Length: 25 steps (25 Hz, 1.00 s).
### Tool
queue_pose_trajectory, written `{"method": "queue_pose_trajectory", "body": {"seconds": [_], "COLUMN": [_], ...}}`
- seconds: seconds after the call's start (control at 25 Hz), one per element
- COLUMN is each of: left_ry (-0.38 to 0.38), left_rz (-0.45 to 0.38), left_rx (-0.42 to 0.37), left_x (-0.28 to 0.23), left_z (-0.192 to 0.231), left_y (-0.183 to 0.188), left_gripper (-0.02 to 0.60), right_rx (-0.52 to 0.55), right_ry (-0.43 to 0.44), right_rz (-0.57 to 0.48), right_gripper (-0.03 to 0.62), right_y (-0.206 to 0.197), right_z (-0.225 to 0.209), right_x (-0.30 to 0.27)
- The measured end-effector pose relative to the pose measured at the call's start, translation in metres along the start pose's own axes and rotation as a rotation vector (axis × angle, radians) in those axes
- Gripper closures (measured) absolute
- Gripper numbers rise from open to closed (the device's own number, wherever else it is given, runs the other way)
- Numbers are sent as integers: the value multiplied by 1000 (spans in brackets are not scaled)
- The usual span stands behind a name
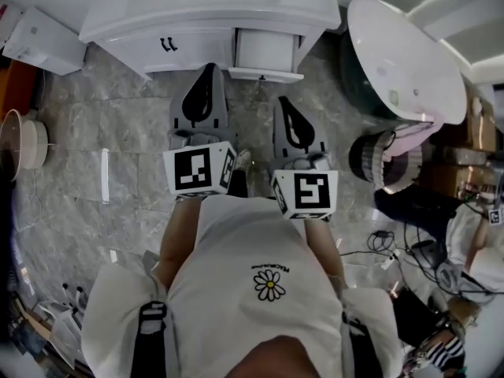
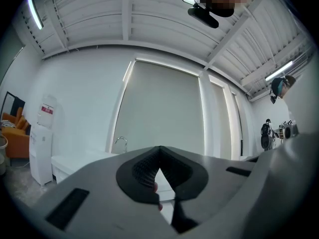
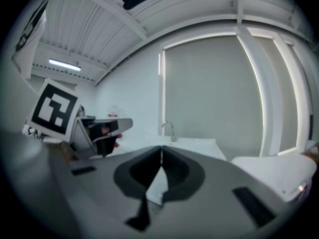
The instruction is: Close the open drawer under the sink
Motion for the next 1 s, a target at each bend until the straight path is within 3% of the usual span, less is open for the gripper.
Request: {"method": "queue_pose_trajectory", "body": {"seconds": [0.28,0.48,1.0], "left_ry": [0,-15,60], "left_rz": [-1,14,-3], "left_rx": [42,22,-36], "left_x": [-47,-63,-89], "left_z": [23,16,11], "left_y": [-13,-22,-21], "left_gripper": [560,561,561], "right_rx": [-2,-17,-32], "right_ry": [-76,-94,-102], "right_rz": [18,14,-37], "right_gripper": [565,565,563], "right_y": [-2,-4,5], "right_z": [-19,-34,-78], "right_x": [-40,-56,-79]}}
Point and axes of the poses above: the fingertips, and each gripper's own axes: x backward along the fingers, z to its left, y out of its top, the point moved 3 cm from there along x, backward along the fingers, and after that the axes turned 10 degrees about -z, right-handed, at the moved point
